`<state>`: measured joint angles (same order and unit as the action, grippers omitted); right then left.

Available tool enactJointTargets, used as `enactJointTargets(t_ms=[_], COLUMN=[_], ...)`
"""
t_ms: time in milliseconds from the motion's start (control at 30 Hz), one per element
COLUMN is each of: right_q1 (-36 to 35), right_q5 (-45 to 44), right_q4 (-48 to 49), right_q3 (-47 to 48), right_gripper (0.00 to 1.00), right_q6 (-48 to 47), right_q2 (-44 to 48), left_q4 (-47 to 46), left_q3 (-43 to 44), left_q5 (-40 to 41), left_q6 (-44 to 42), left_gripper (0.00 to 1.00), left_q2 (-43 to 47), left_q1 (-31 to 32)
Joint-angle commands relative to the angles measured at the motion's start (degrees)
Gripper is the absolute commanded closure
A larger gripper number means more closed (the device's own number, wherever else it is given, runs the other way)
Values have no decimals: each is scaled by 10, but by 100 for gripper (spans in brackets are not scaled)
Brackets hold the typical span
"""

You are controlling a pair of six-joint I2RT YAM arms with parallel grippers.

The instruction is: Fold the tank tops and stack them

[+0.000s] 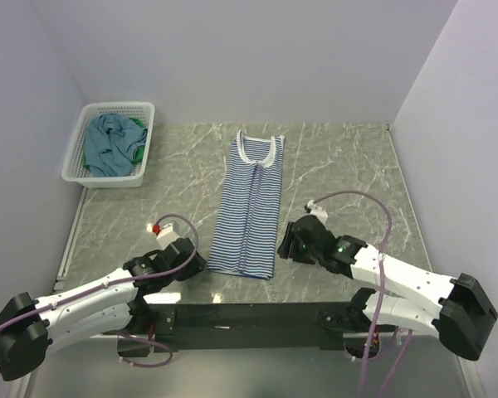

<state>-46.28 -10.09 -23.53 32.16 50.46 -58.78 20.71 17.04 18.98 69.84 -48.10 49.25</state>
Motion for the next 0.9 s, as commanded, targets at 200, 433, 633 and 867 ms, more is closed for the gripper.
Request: enactJointTargets(t_ms=[200,433,633,867], right_q1=[-145,-187,-214,-230], right_q5=[-63,-71,-72,-76], right_q4=[23,66,71,81], right_q3=[-47,-61,-49,-56], right_gripper=[39,40,43,55], right_q6=[166,214,233,250], right_q2=[-39,-74,-120,-150], left_q4=[-37,-62,-77,-96], left_q3=[-24,-46,-48,-50], left_q5=[3,-2,-6,-8], left_q6=[12,25,21,24], left_gripper=[51,53,54,59], left_q2=[6,-19,-39,-64], left_q1=[22,29,29,37])
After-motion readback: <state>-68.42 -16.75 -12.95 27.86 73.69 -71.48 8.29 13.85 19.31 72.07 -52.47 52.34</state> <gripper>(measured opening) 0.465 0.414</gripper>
